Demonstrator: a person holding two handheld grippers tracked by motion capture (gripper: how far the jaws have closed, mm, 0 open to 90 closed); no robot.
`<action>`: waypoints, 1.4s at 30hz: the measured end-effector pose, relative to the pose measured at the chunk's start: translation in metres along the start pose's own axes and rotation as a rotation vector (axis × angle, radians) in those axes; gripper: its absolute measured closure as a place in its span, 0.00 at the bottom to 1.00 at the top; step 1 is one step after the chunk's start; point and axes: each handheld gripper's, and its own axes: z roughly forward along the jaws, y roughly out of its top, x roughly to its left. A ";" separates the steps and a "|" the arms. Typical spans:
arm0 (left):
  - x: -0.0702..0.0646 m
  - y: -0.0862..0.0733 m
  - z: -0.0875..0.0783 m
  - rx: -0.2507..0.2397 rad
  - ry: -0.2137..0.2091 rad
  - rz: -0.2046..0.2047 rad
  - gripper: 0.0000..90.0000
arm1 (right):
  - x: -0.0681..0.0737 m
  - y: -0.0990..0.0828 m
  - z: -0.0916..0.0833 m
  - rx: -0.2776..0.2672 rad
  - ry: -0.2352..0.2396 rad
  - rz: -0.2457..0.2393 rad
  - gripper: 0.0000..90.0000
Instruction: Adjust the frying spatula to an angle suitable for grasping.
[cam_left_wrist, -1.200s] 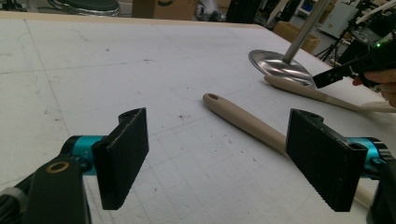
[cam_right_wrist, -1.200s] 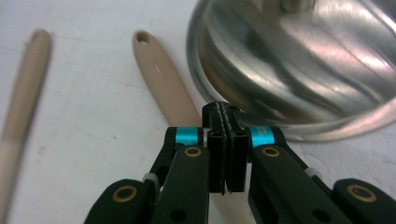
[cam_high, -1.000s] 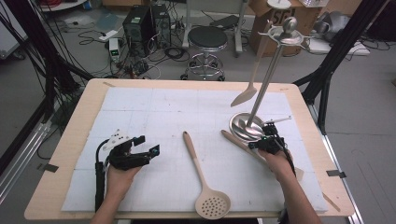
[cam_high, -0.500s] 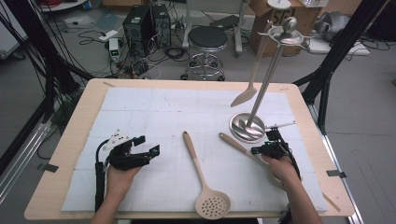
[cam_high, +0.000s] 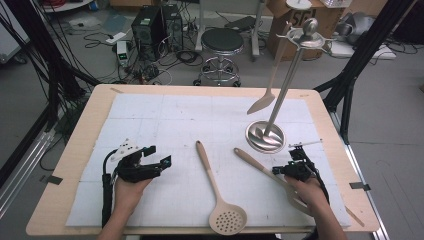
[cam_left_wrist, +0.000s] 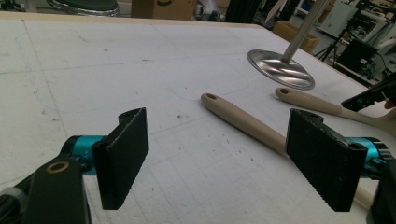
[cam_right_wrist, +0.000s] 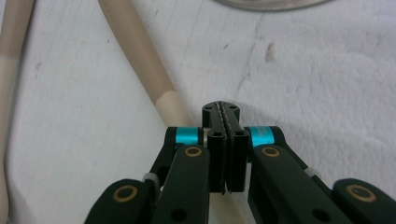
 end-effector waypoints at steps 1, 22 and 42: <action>0.000 0.000 0.000 0.001 0.003 -0.001 0.25 | 0.003 -0.003 -0.001 -0.003 -0.003 0.000 1.00; 0.000 0.000 -0.001 0.001 0.002 -0.001 0.25 | 0.075 0.006 0.045 -0.027 0.155 -0.131 1.00; 0.000 0.000 0.001 0.001 0.002 -0.001 0.25 | 0.071 0.036 0.053 -0.128 0.047 -0.093 1.00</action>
